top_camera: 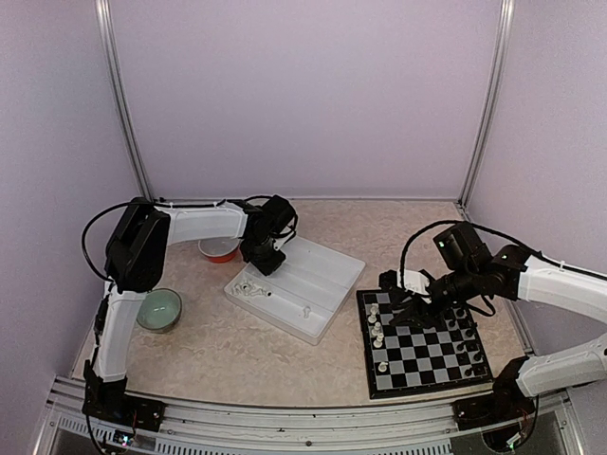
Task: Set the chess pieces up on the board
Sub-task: Pick up the pawn from the storage box.
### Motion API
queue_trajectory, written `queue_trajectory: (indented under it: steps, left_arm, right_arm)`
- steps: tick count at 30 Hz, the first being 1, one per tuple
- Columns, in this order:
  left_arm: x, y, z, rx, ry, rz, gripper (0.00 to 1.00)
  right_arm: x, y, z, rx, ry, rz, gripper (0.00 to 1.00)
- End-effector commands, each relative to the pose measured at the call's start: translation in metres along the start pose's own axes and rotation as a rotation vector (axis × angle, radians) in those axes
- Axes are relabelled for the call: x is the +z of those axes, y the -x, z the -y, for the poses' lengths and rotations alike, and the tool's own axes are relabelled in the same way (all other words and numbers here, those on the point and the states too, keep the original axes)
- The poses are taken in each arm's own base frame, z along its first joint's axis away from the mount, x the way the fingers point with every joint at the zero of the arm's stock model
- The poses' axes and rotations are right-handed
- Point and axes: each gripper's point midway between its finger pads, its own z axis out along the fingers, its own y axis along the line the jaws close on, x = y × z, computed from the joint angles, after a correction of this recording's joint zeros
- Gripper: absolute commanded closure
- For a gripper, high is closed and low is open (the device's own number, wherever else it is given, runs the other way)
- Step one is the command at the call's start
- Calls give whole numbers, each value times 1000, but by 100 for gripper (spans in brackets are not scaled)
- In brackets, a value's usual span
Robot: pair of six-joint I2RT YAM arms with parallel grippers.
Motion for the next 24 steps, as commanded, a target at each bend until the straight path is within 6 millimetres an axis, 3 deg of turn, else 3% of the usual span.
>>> queue_trajectory:
  steps: [1, 6, 14, 24]
  left_arm:
    - [9, -13, 2, -13, 9, -53, 62]
    - [9, -22, -4, -93, 16, -91, 66]
    - [-4, -33, -5, -228, 7, -121, 60]
    - [-12, -34, -7, -405, -13, -128, 61]
  right_arm:
    - [-2, 1, 1, 7, -7, 18, 64]
    - [-2, 1, 1, 9, -6, 16, 64]
    - [-1, 0, 1, 8, -5, 14, 64]
    - [-1, 0, 0, 3, -3, 19, 64]
